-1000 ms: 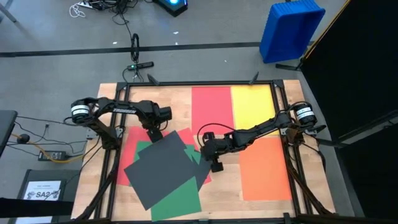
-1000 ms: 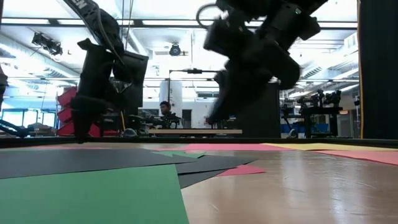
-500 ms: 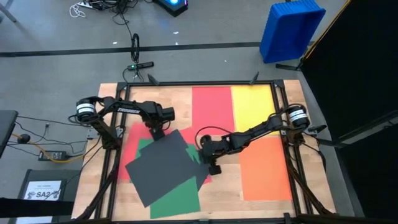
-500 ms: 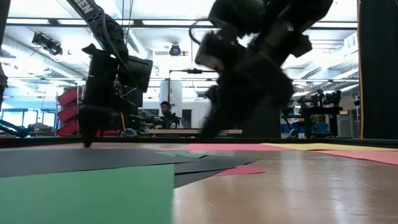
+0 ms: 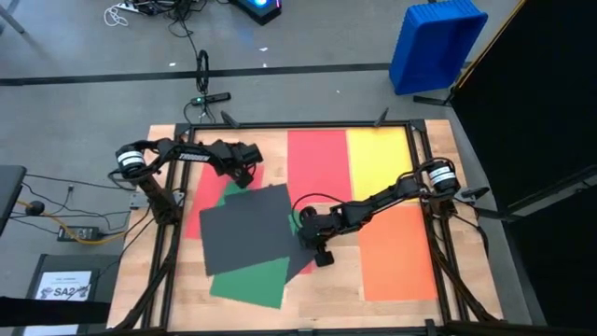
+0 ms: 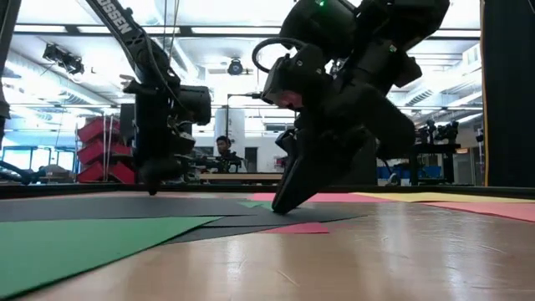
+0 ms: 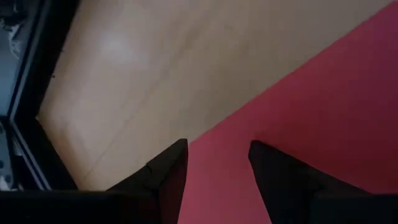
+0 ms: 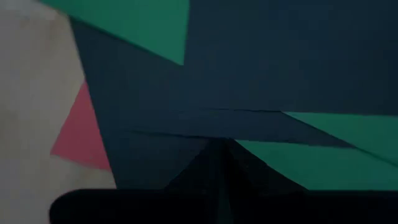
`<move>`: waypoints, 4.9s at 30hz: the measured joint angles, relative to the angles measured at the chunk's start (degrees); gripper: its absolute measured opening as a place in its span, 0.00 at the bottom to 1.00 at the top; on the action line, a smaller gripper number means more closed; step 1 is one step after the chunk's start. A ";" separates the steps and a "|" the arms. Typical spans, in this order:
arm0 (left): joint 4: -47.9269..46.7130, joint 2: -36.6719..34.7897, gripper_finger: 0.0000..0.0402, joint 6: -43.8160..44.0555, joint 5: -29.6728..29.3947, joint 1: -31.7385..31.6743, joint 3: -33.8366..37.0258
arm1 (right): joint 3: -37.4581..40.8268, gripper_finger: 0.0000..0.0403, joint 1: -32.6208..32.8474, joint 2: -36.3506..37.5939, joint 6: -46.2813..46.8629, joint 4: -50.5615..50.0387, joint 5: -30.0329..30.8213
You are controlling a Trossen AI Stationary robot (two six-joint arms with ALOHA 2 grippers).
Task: Organize paper
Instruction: Move the pink colored paper to the top left of the table
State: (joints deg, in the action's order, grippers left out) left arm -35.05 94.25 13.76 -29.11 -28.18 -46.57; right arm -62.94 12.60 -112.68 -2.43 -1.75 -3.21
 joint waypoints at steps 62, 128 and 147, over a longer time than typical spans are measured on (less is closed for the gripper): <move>13.21 6.88 0.41 22.48 16.69 43.33 -7.59 | 0.07 0.00 -20.48 16.23 -11.19 -1.94 -0.68; 11.33 -9.92 0.40 -5.56 18.98 -3.81 8.81 | -9.16 0.10 -33.13 5.06 -6.86 2.98 -13.34; 5.22 -10.18 0.40 -11.65 18.17 -8.03 1.83 | -35.22 0.53 -34.81 -16.24 -1.18 -12.22 -18.81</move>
State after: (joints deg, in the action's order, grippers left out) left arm -29.83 84.07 2.11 -10.94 -36.21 -44.74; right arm -98.16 -22.21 -128.93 -3.61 -13.97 -22.02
